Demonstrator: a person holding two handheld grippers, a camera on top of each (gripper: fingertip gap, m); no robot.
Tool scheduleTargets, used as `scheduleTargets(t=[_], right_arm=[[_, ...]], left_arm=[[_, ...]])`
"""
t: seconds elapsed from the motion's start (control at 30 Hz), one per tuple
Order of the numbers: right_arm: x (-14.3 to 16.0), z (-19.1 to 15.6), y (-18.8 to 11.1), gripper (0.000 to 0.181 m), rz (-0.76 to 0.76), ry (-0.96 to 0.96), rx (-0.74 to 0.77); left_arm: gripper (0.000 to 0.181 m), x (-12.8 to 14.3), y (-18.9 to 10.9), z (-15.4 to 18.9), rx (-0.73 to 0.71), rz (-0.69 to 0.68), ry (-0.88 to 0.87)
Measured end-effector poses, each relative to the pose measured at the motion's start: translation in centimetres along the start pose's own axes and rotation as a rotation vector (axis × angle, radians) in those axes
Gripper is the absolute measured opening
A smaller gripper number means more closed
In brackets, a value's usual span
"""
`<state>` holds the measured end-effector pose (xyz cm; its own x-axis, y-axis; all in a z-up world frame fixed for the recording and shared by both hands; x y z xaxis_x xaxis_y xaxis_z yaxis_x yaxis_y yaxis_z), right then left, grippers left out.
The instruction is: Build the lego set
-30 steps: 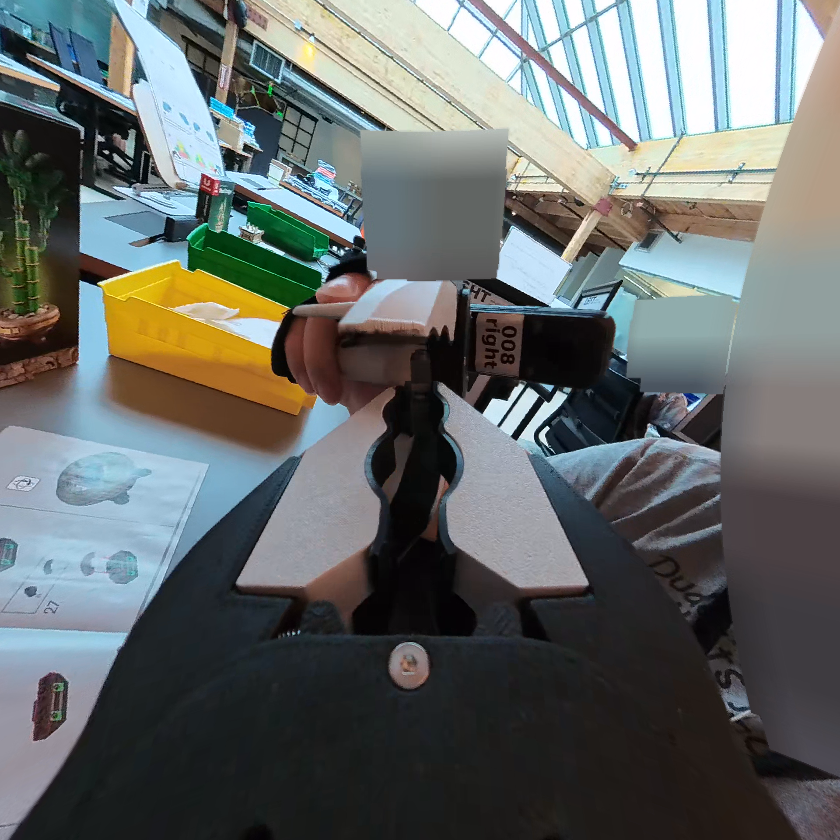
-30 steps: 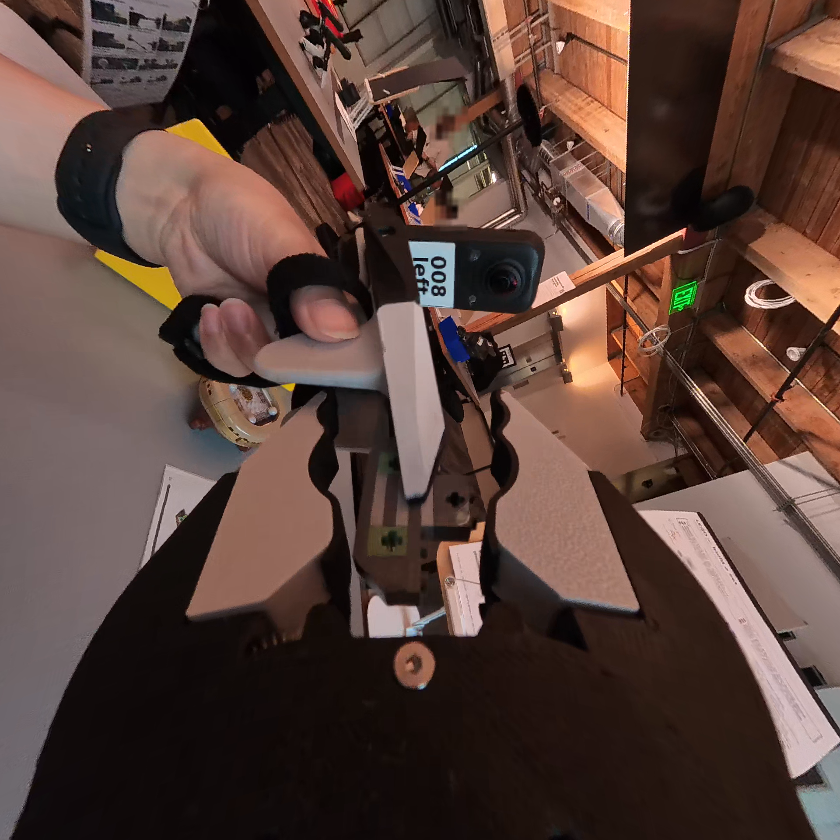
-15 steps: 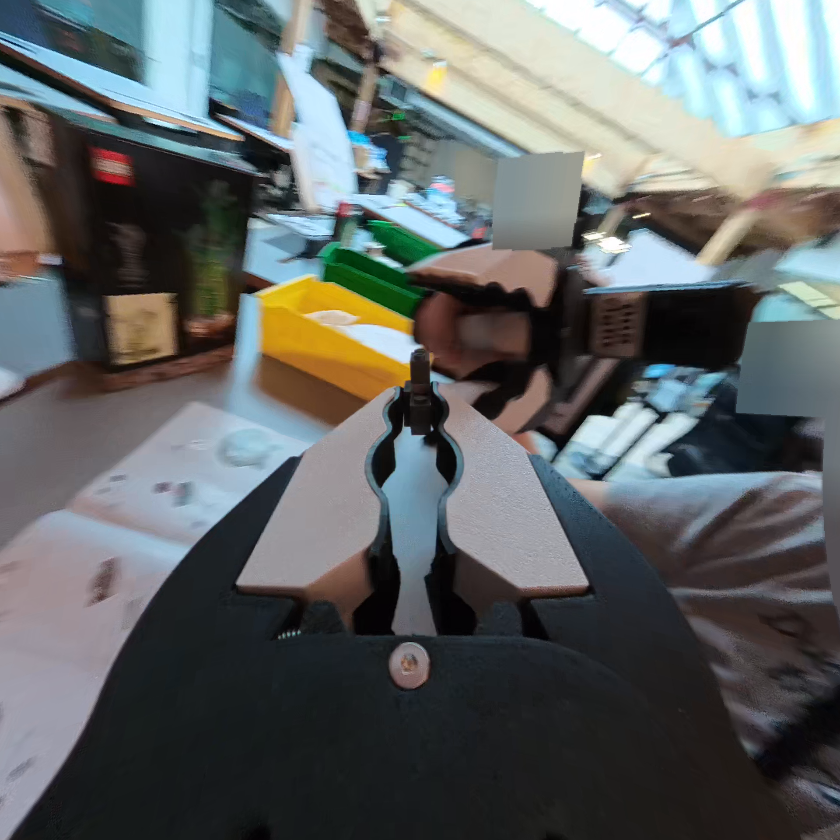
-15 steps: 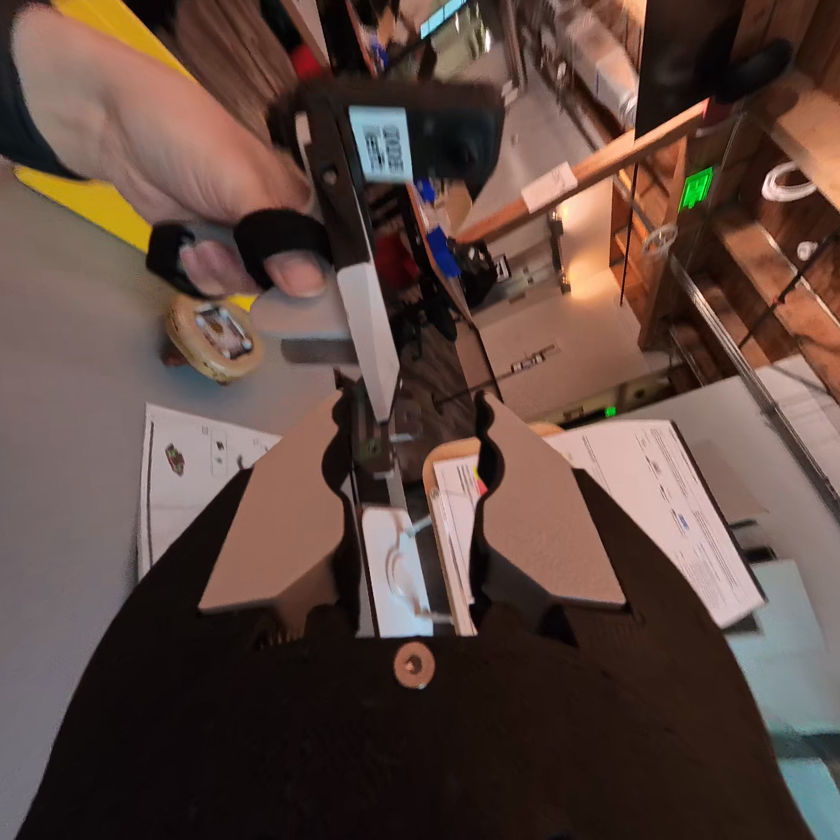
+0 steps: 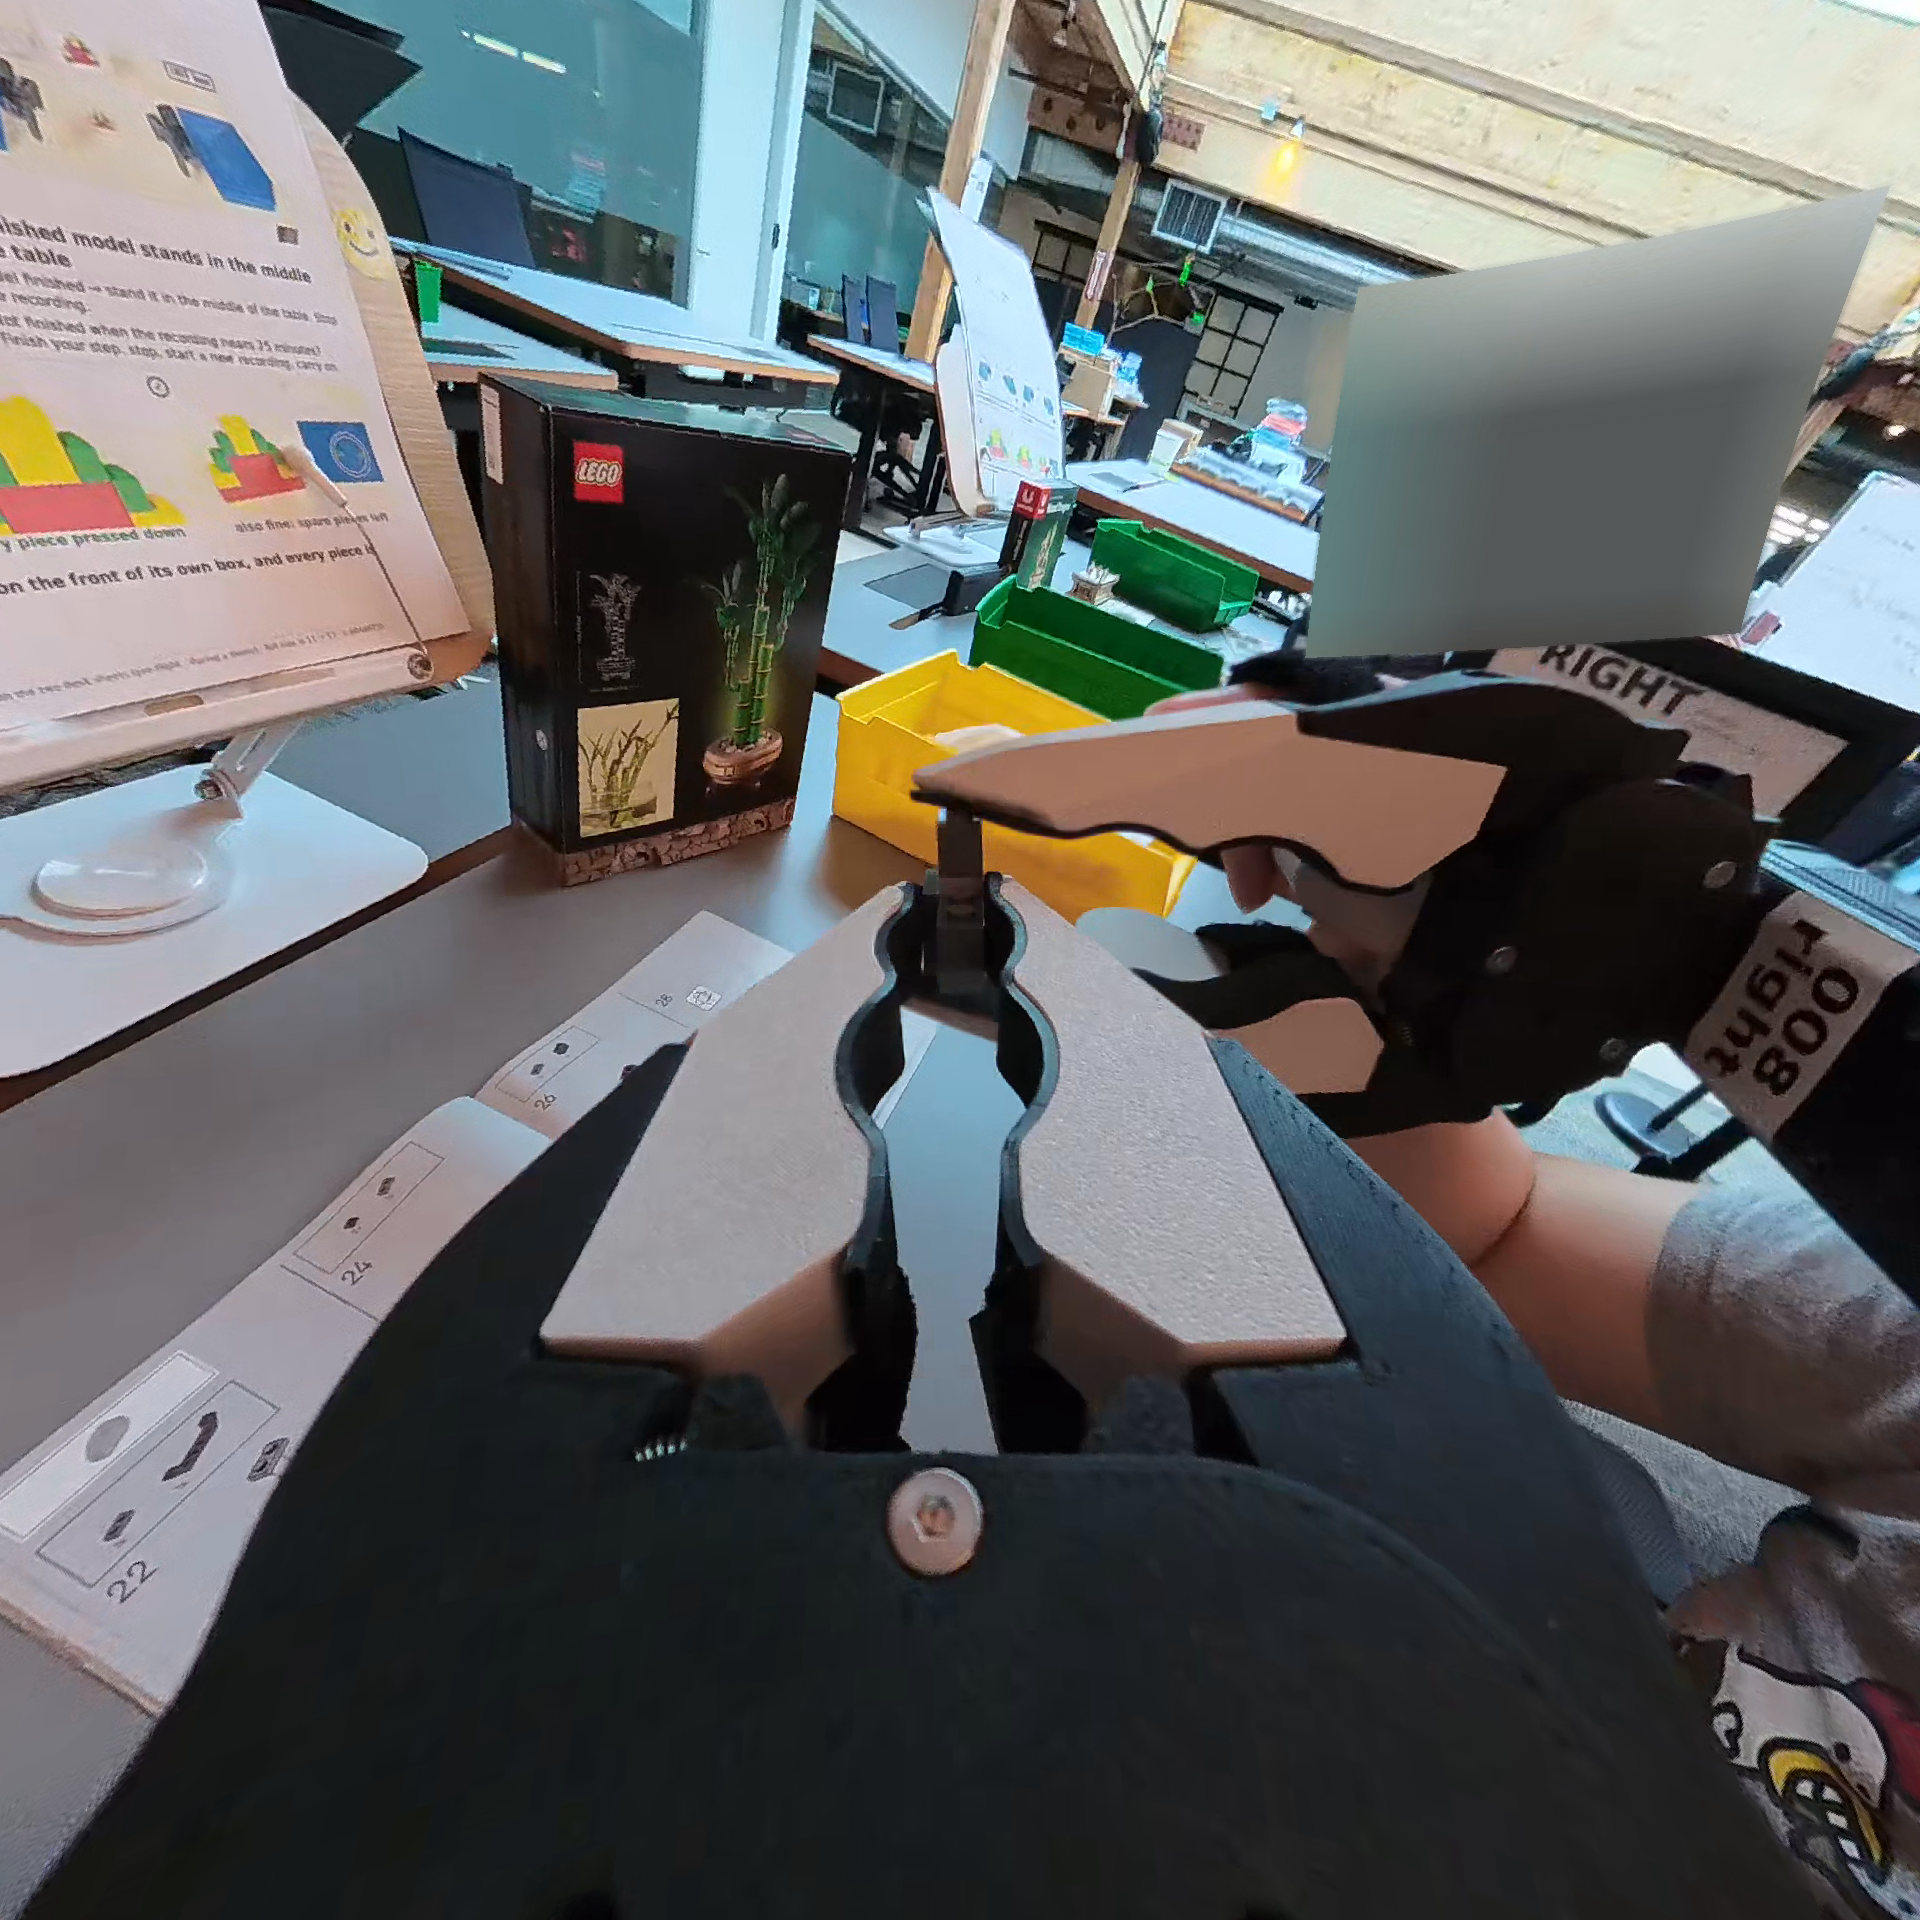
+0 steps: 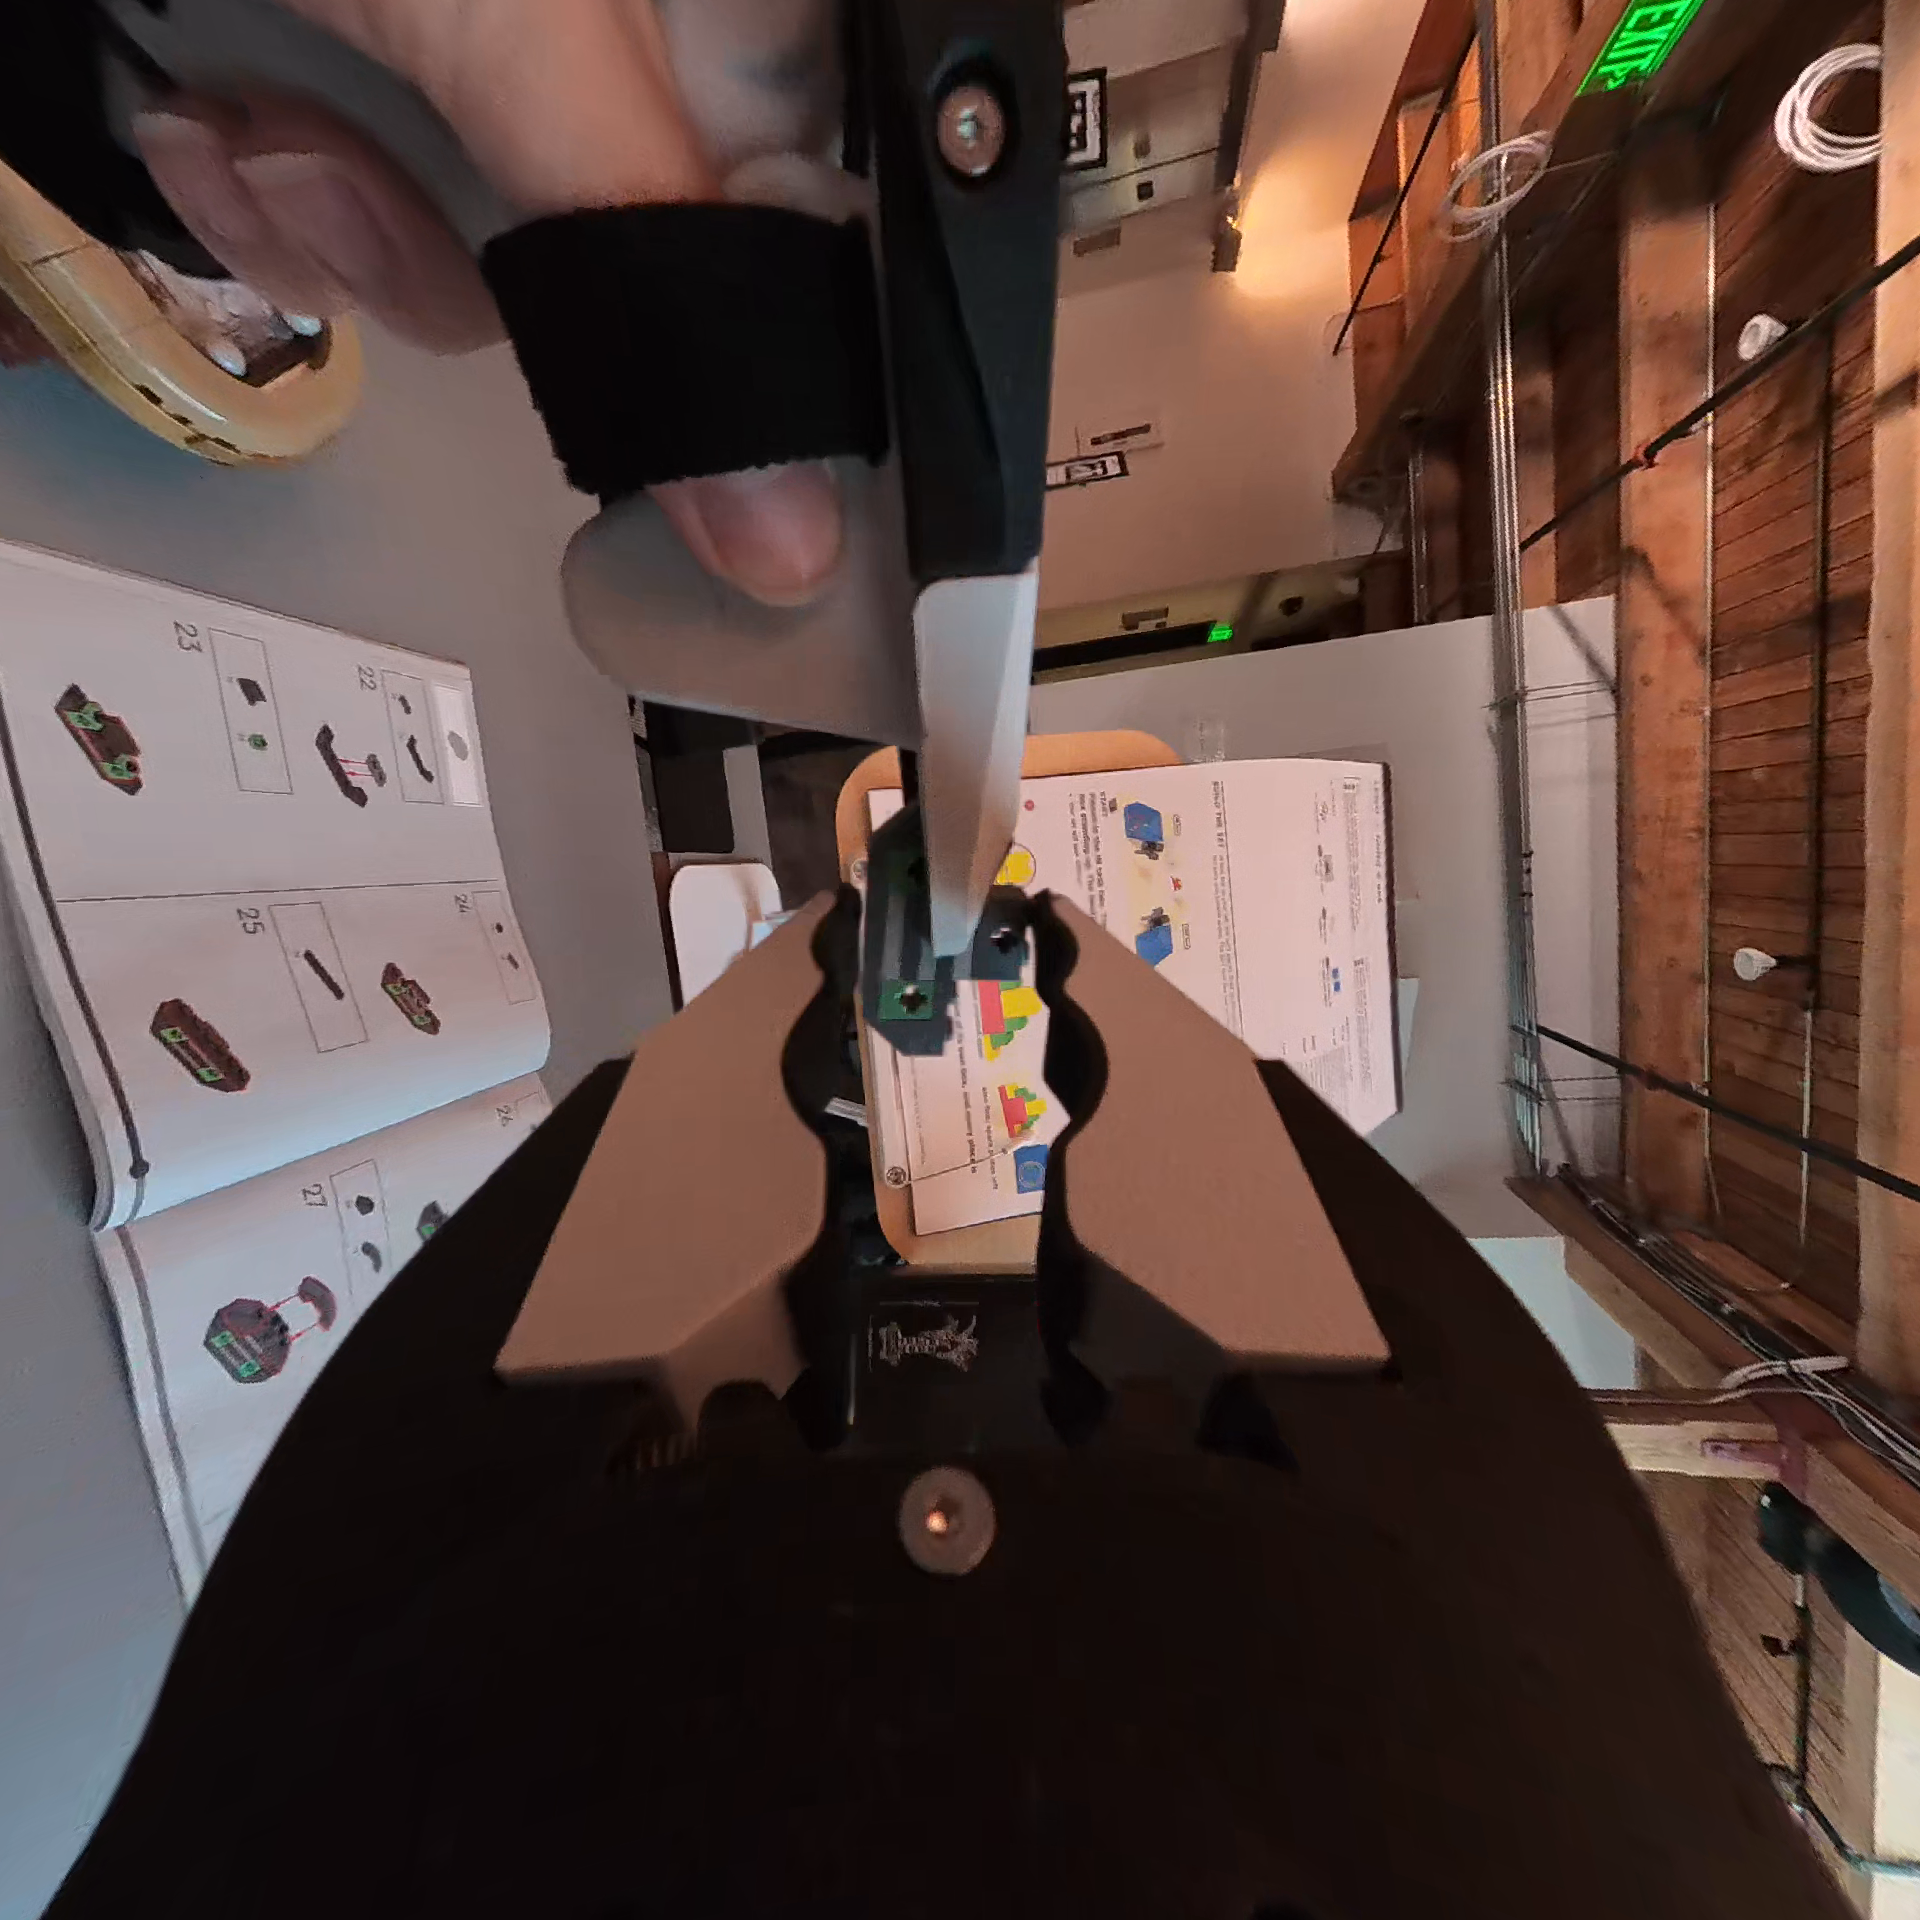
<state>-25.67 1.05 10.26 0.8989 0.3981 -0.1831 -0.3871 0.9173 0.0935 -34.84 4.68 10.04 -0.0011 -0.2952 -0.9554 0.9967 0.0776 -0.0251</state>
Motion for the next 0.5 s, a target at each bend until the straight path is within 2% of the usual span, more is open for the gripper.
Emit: scheduleTargets(t=[0.07,0.5], right_arm=[[0.12,-0.13,0.15,0.031,-0.01,0.004,-0.011],[0.02,-0.16,0.23,0.03,-0.008,-0.004,0.014]], left_arm=[[0.008,0.14,0.12,-0.11,-0.019,-0.015,0.009],[0.009,0.03,0.05,-0.11,-0.03,-0.006,0.007]])
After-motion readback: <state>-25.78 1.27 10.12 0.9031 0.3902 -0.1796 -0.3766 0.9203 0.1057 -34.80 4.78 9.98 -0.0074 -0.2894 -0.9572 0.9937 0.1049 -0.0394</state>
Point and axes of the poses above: each gripper's, where its closed fingertips meet, y out along the fingers, x out of its underside, z = x × y across the jaws, the point moved 8 cm from there along -y, back along the fingers, and after that the axes turned 13 degrees about x, right-handed, at the moved point
